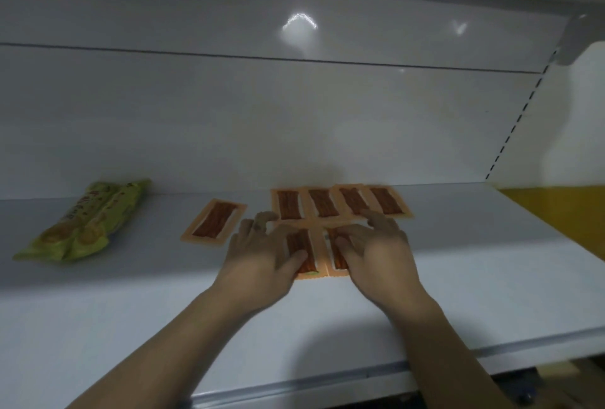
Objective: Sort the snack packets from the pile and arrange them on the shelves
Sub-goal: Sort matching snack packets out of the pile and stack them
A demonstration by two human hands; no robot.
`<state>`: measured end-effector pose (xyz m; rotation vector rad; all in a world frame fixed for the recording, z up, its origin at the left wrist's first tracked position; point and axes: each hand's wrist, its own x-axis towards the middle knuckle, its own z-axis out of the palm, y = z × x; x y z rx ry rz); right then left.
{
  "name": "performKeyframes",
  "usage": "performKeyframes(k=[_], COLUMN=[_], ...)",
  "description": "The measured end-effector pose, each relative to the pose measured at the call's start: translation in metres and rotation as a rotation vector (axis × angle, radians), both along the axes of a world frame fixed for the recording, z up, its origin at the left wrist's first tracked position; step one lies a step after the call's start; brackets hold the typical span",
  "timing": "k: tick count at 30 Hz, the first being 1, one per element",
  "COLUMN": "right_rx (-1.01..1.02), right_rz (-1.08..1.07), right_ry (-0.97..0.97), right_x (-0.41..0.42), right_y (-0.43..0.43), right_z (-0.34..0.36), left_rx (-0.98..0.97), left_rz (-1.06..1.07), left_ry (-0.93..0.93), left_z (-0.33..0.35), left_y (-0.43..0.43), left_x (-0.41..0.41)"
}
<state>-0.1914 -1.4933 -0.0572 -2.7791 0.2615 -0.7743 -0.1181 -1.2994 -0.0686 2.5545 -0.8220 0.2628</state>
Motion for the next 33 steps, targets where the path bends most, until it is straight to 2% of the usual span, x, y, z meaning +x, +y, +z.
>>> performKeyframes(k=[4,8,15,18,22,28,33], right_rx=[-0.038,-0.053,-0.039,-0.057,-0.005,-0.104,-0.235], right_rz=[0.105,0.116,0.137,0.122,0.179,0.336,0.343], right_ry=[0.150,0.129,0.158,0.103,0.035,0.335,0.457], right_x=[0.003,0.005,0.005,0.005,0.013,0.049,0.080], right_y=[0.000,-0.001,0.000,0.002,0.020,0.074,0.104], right_z=[-0.004,-0.009,-0.008,-0.005,0.011,0.041,0.044], left_rx=[0.039,0.117,0.097,0.083,-0.008,0.150,0.179], left_rz=[-0.084,-0.105,-0.124,-0.099,0.124,0.499,0.569], left_ry=[-0.036,0.009,-0.012,-0.021,-0.035,0.123,0.220], left_z=[0.003,0.006,0.003,0.007,0.017,0.020,0.018], left_y=[0.005,0.003,0.007,0.008,0.023,0.049,0.057], left_x=[-0.005,-0.002,0.000,-0.002,0.009,0.028,0.035])
